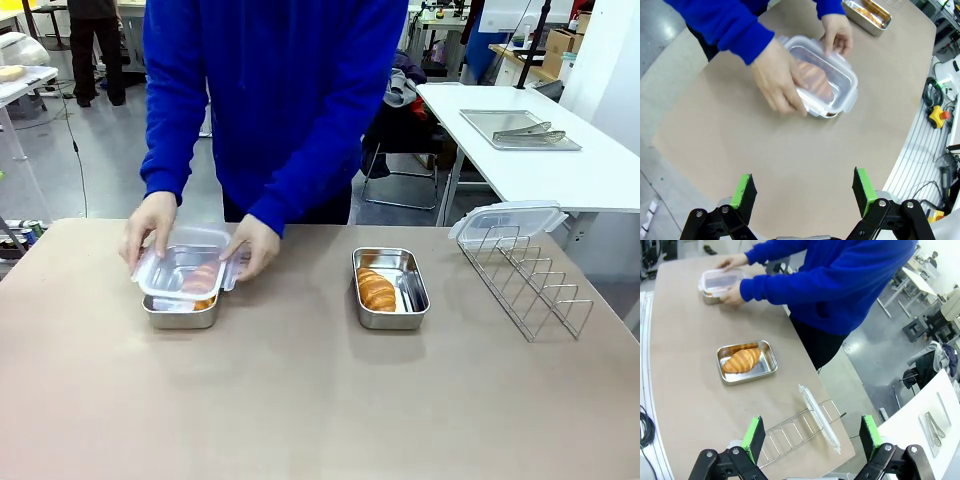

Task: Place the bread in airtight containers.
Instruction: Pick up one Airtight Container lid and hand it to the human.

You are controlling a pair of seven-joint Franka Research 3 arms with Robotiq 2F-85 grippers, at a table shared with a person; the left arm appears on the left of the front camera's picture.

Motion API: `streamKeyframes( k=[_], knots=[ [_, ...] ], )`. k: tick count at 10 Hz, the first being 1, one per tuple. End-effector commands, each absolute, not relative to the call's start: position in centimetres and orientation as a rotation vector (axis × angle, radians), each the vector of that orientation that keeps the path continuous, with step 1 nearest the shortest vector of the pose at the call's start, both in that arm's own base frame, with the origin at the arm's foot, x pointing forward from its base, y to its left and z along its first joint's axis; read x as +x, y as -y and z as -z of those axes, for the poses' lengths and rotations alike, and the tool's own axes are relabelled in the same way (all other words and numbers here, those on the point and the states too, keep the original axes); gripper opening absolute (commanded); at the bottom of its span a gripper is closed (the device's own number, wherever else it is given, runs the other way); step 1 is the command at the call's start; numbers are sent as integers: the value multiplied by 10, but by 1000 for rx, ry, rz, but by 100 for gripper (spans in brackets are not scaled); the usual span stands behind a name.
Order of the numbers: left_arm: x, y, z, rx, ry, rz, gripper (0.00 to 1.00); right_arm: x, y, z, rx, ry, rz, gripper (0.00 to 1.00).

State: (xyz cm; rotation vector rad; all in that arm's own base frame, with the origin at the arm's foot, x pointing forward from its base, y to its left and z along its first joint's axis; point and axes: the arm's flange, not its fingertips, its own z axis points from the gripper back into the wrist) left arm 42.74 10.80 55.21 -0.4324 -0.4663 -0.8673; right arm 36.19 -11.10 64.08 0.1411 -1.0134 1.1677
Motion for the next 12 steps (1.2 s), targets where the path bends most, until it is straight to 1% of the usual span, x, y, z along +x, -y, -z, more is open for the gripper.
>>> streamKeyframes(
  k=[1, 12],
  knots=[
    [427, -106, -554, -447, 474, 871, 100, 363, 111, -642, 152, 1029, -1178, 100],
    [427, -106, -554, -447, 474, 871, 100, 363, 111, -642, 152, 1029, -1178, 100]
  ],
)
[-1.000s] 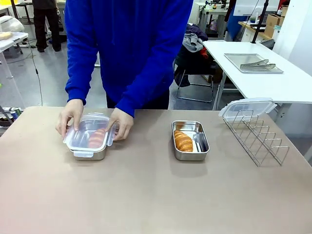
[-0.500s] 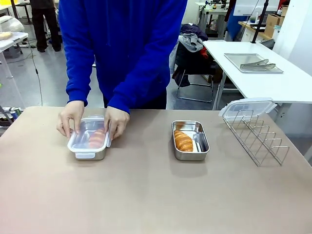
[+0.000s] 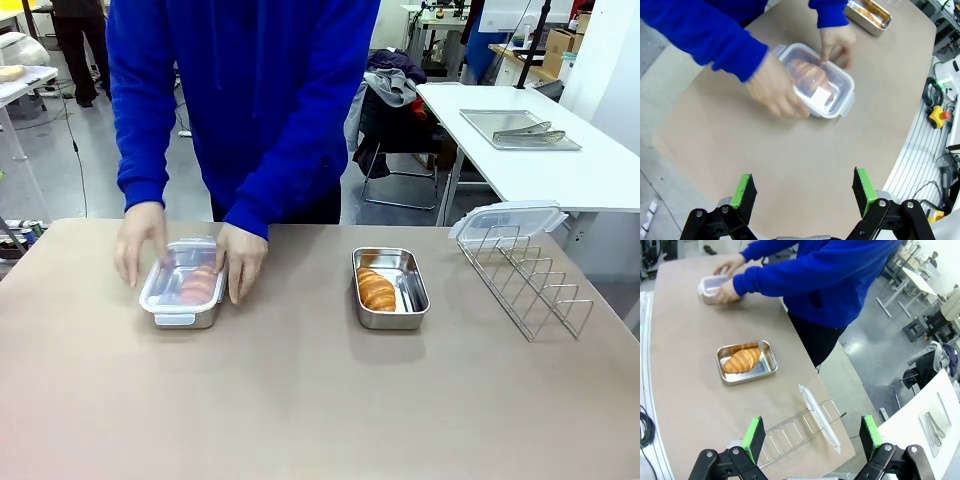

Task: Place the bread in airtight containers.
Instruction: Pick up one Airtight Container lid and hand it to the human.

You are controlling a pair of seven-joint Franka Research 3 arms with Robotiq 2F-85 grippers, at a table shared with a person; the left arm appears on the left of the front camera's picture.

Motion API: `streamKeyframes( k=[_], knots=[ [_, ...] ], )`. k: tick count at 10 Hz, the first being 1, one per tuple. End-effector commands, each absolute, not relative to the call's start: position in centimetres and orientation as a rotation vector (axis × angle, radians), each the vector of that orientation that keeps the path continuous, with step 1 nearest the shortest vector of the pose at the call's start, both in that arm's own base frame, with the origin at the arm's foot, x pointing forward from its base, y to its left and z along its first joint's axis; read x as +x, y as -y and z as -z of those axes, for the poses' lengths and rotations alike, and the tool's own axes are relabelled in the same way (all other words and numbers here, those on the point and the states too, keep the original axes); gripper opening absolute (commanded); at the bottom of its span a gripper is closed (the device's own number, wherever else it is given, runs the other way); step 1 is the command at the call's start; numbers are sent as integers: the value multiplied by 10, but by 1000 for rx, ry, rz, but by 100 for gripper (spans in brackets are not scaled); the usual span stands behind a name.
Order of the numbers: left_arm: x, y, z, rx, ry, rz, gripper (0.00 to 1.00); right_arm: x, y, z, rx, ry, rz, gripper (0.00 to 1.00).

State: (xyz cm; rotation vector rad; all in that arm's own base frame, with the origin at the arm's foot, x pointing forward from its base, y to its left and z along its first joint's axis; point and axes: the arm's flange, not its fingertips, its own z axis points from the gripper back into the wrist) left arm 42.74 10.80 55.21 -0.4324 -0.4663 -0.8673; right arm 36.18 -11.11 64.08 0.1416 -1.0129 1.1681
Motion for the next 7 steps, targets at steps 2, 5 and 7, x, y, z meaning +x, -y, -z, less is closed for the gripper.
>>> streamKeyframes(
  k=[2, 5, 7],
  knots=[
    [427, -106, -554, -447, 474, 871, 100, 363, 111, -642, 152, 1029, -1178, 100],
    [427, -106, -554, -447, 474, 871, 100, 363, 111, -642, 152, 1029, -1178, 100],
    [427, -106, -554, -447, 474, 871, 100, 363, 111, -642, 152, 1029, -1178, 100]
  ],
)
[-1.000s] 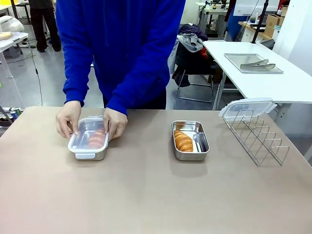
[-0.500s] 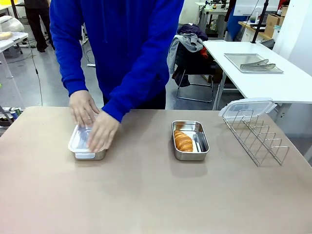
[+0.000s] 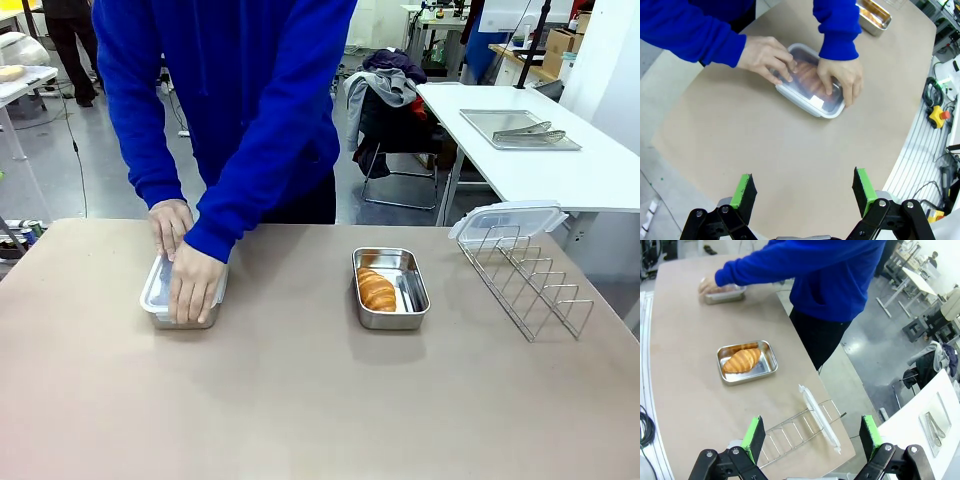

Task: Place the bread in airtight containers.
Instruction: Pick up one Airtight Container lid and hand it to the human.

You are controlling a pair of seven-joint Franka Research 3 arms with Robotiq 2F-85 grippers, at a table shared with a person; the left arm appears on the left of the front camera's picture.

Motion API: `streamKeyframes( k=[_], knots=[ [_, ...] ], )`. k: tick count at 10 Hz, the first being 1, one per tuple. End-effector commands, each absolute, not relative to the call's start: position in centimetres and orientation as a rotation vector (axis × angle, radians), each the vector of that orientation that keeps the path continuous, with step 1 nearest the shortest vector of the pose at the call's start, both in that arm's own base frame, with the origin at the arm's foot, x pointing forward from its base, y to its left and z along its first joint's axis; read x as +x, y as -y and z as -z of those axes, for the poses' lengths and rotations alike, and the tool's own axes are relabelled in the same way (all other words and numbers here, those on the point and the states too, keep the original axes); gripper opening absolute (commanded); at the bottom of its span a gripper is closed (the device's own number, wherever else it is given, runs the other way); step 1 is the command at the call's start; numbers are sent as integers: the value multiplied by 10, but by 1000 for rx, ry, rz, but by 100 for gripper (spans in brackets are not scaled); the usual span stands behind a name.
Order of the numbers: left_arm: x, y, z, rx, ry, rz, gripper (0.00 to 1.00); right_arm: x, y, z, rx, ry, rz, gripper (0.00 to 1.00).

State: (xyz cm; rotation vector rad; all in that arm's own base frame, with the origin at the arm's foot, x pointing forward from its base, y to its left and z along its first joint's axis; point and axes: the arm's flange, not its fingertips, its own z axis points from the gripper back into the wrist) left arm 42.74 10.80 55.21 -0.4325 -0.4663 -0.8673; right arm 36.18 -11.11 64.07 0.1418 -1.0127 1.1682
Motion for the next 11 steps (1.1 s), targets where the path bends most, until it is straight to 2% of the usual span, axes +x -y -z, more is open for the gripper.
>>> streamKeyframes(
  k=[1, 11],
  knots=[
    [427, -106, -554, -447, 474, 871, 100, 363, 111, -642, 152, 1029, -1178, 100],
    [427, -106, -554, -447, 474, 871, 100, 363, 111, -642, 152, 1029, -1178, 100]
  ],
)
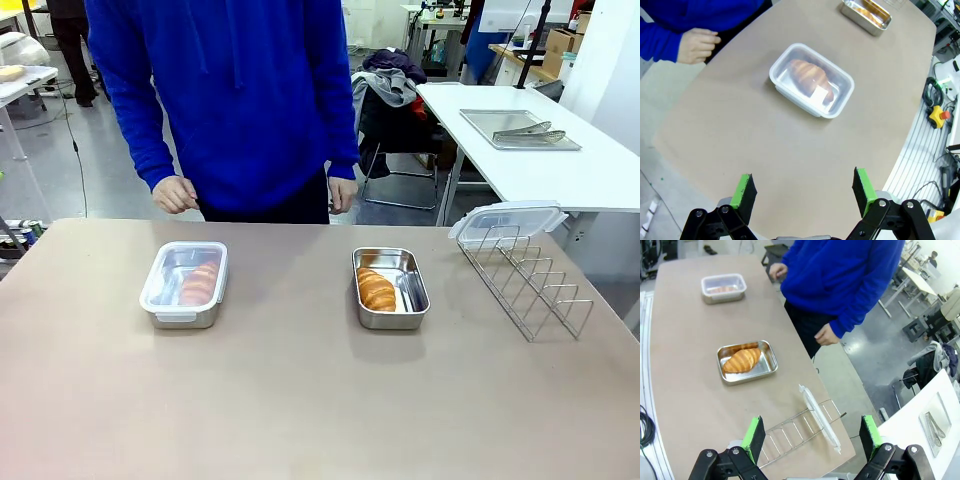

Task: Place the bread in airtight containers.
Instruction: Pick up one Airtight Container lid and hand it to the human.

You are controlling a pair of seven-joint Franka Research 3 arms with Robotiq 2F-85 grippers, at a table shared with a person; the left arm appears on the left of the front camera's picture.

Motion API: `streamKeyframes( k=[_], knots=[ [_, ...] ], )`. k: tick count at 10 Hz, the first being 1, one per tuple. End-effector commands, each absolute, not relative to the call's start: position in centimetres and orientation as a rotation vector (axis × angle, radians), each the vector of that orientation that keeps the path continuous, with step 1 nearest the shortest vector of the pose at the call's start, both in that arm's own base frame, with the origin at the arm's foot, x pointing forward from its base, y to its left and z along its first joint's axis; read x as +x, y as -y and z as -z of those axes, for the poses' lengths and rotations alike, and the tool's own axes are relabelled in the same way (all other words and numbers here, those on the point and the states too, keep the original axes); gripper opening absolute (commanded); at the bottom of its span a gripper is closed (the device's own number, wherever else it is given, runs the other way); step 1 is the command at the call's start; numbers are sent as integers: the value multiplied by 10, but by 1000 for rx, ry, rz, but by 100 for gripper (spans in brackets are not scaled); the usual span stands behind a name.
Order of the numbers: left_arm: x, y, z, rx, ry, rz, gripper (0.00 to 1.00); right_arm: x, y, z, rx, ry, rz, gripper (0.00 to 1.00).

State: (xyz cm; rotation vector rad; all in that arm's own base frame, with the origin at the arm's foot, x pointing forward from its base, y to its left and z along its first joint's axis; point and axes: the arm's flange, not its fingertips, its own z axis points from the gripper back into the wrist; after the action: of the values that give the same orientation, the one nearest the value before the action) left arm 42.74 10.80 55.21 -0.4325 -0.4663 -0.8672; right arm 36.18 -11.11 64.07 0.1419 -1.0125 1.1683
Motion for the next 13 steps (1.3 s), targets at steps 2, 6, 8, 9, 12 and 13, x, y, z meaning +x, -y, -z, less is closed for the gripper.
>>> streamKeyframes(
  k=[2, 6, 8, 9, 12, 13],
  knots=[
    [427, -106, -554, -447, 474, 871, 100, 363, 111, -642, 152, 1029, -1178, 100],
    [427, -106, -554, -447, 474, 871, 100, 363, 111, -642, 152, 1029, -1178, 100],
    [427, -106, -554, -447, 474, 871, 100, 386, 95, -642, 21, 893, -1180, 100],
    [427, -106, -554, -447, 474, 871, 100, 410, 76, -634, -28, 782, -1236, 100],
    [427, -106, -554, -447, 474, 871, 100, 472, 21, -594, -197, 499, -1405, 100],
    [427, -106, -554, -447, 474, 871, 100, 491, 9, -577, -237, 432, -1447, 100]
  ],
)
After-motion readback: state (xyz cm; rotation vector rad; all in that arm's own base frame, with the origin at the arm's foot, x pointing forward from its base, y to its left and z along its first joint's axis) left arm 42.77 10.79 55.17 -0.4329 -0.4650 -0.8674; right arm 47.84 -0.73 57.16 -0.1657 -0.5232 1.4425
